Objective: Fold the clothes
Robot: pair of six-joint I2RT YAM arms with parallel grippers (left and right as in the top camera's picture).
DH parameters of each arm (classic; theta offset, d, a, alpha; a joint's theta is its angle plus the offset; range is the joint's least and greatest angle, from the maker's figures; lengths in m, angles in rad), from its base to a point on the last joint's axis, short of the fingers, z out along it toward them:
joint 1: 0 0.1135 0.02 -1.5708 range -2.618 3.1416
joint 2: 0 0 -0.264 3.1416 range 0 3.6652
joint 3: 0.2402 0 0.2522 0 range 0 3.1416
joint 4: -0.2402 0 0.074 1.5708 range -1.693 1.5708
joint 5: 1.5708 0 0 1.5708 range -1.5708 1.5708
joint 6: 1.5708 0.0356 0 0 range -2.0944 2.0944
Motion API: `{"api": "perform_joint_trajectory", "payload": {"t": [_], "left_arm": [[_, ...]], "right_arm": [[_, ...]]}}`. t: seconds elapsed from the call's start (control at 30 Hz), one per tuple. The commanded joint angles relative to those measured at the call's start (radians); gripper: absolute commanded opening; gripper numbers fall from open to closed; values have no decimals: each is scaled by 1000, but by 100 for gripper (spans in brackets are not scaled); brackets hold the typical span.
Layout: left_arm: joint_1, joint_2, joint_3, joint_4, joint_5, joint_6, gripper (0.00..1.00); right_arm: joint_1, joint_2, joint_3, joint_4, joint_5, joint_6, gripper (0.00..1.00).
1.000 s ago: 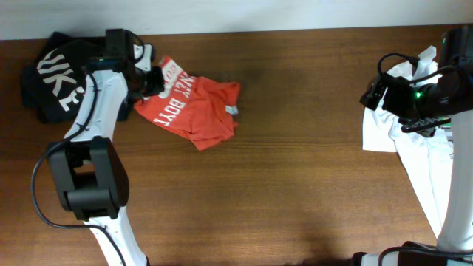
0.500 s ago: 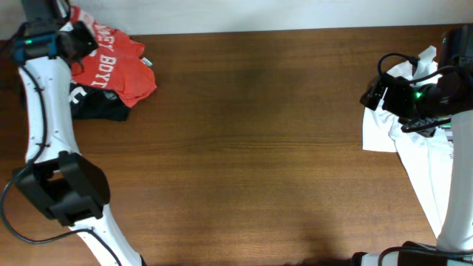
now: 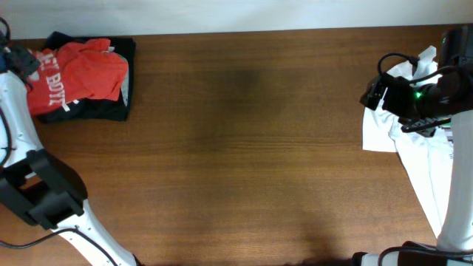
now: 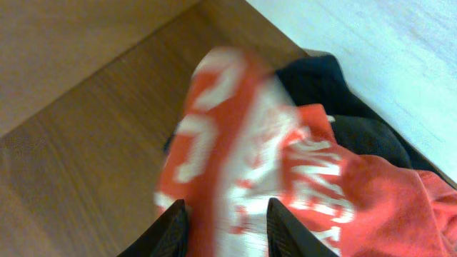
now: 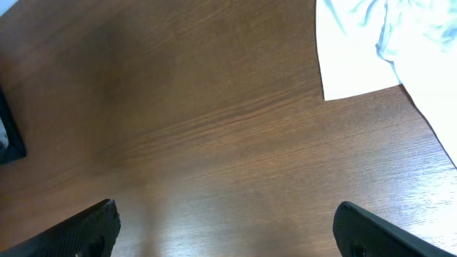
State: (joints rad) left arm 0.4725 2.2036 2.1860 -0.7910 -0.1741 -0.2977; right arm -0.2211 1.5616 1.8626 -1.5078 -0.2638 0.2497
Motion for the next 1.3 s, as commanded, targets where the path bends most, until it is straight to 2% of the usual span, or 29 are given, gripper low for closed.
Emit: {"api": "perform_joint_trajectory", "payload": {"t": [0.0, 0.03, 0.17, 0.23, 0.3, 0.33, 0.37, 0.4, 0.5, 0.53, 0.63, 0.7, 0.77, 0.87, 0.93, 0.97, 1.0, 1.03, 1.13, 1.27], "left_arm": [[23, 3, 27, -2, 4, -1, 99], [22, 1, 27, -3, 34, -1, 99], [21, -68, 27, -16, 443, -1, 99], [19, -86, 27, -13, 500, -1, 96], [19, -76, 27, -13, 492, 7, 26], [18, -68, 27, -5, 410, 7, 1], [16, -59, 27, -2, 338, 9, 1], [14, -36, 27, -2, 327, 50, 1], [0, 52, 27, 29, 330, 115, 1], [-12, 97, 27, 56, 334, 138, 4], [-31, 222, 27, 72, 336, 139, 6], [-34, 220, 40, 81, 419, 139, 10], [-36, 220, 132, 47, 559, 139, 12], [-43, 220, 307, -63, 576, 138, 11], [-41, 220, 402, -150, 389, 127, 14], [-39, 220, 407, -192, 251, 127, 19], [-35, 225, 399, -239, 112, 127, 20], [-30, 233, 390, -257, 64, 127, 20], [0, 261, 304, -277, 61, 127, 20], [2, 319, 251, -287, 61, 127, 24]], "right_arm": [[-4, -4, 13, 0, -2, -10, 99], [-4, -4, 12, 0, -2, -10, 99], [-4, -4, 12, 0, -2, -10, 99], [-4, -4, 12, 0, -2, -10, 98], [-4, -4, 12, 0, -2, -10, 99], [-4, -4, 12, 0, -2, -10, 99], [-4, -4, 12, 0, -2, -10, 99], [-4, -4, 12, 0, -2, -10, 99], [-4, -4, 12, 0, -2, -10, 99], [-4, -4, 12, 0, -2, -10, 99], [-4, -4, 12, 0, -2, -10, 99], [-4, -4, 12, 0, -2, -10, 99], [-4, -4, 12, 0, -2, -10, 99], [-4, -4, 13, 0, -2, -10, 99], [-4, -4, 12, 0, -2, -10, 99], [-4, -4, 12, 0, -2, -10, 99], [-4, -4, 12, 0, -2, -10, 99], [-4, -4, 12, 0, -2, -10, 99], [-4, -4, 12, 0, -2, -10, 99], [-4, -4, 12, 0, -2, -10, 99]]}}
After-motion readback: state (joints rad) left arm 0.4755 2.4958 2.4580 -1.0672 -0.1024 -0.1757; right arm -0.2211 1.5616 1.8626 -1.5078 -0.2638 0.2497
